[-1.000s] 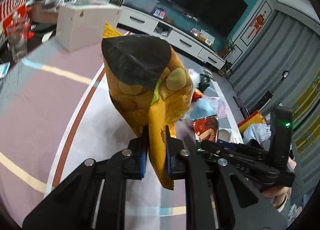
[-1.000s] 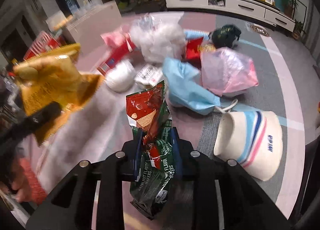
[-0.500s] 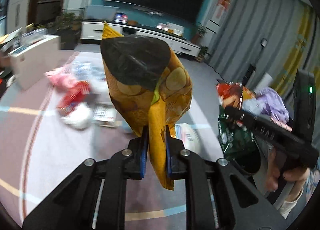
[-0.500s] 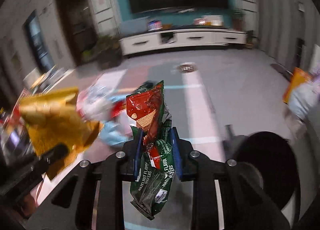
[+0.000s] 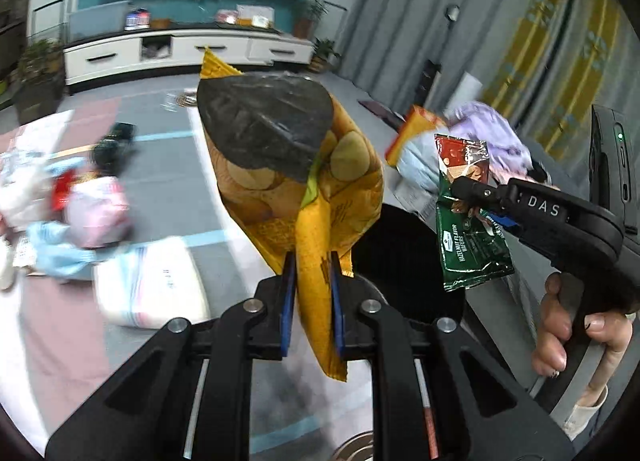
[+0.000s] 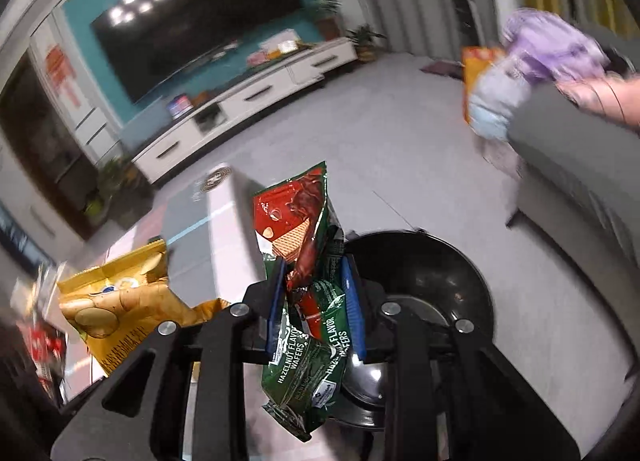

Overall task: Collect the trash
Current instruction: 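Carry both bags to the black bin and drop them in with both tools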

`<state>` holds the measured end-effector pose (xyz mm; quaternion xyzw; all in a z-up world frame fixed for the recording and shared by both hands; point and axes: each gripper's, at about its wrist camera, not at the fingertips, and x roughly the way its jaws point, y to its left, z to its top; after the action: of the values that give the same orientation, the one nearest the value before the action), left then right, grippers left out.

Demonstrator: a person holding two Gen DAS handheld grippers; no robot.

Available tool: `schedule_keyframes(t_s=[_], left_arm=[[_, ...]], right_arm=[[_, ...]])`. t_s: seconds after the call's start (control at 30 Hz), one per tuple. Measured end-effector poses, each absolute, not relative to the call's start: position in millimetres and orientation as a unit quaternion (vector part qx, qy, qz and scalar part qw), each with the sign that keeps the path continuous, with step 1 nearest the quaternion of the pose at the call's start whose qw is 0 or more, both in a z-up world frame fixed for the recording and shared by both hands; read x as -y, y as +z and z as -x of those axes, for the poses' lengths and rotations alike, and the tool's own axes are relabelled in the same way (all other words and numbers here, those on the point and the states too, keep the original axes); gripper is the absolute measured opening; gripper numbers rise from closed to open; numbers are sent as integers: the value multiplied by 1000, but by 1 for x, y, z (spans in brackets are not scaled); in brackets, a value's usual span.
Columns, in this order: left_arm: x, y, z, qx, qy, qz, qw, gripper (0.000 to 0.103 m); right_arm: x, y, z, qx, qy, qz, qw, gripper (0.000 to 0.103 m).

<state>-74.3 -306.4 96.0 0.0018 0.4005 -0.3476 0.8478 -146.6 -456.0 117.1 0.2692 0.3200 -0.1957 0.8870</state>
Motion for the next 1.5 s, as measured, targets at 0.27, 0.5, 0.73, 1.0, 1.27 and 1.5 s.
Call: schedule_keyframes(t_s=[0.27, 0.5, 0.73, 1.0, 1.27, 1.5], left_arm=[[377, 55, 64, -453, -375, -39, 808, 16], [410, 34, 68, -477, -395, -60, 783, 18], [418, 23, 71, -492, -402, -64, 769, 20], [415, 26, 72, -487, -403, -57, 773, 59], [358, 73, 68, -437, -375, -30, 817, 89], [247, 121, 42, -386, -281, 41, 878, 98]], right_arm=[[497, 85, 164, -341, -257, -329, 842, 29], [511, 70, 166, -359, -283, -342, 821, 29], [518, 59, 161, -378, -301, -339, 807, 30], [517, 63, 160, -373, -302, -337, 810, 54], [492, 93, 154, -331, -256, -318, 850, 91], [438, 131, 131, -297, -162, -277, 899, 98]])
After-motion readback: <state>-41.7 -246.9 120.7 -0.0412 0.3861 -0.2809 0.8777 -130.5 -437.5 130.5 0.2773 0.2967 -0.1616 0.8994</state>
